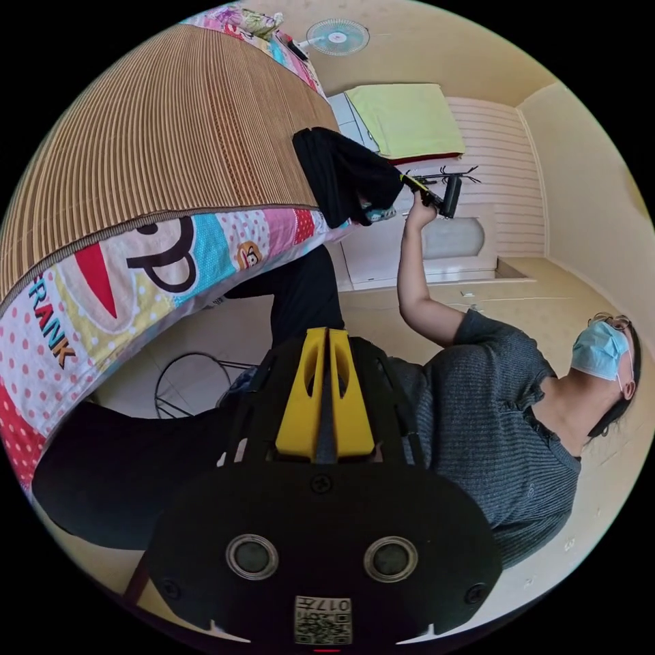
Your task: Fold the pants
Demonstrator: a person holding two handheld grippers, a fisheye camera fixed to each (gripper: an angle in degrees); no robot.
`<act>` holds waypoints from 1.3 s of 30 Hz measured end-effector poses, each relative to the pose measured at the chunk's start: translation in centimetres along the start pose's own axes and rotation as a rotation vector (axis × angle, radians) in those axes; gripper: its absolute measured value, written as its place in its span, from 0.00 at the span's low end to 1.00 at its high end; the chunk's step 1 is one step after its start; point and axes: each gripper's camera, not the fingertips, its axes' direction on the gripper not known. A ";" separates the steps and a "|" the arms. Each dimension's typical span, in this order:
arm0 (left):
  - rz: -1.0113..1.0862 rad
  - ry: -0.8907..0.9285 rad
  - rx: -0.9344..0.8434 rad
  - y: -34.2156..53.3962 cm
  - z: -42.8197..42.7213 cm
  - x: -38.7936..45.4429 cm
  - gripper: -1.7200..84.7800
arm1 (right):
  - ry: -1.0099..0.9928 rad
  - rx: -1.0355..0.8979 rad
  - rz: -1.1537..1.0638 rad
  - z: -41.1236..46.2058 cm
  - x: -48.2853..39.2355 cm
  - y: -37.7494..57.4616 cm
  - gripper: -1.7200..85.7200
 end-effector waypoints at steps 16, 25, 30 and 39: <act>0.054 -0.070 -0.023 1.4 3.6 -5.4 0.06 | 0.089 0.617 0.091 -26.0 1.2 5.7 0.02; 0.237 -0.121 -0.035 -2.5 9.7 -3.6 0.17 | 0.003 0.848 0.147 -35.4 4.6 10.7 0.02; 0.450 -0.303 0.080 -4.3 12.4 -0.5 0.26 | -0.009 1.065 0.232 -39.8 6.8 14.9 0.02; 0.476 -0.541 -0.325 -10.2 32.7 -12.7 0.05 | -0.335 0.643 0.003 -28.5 2.3 7.1 0.02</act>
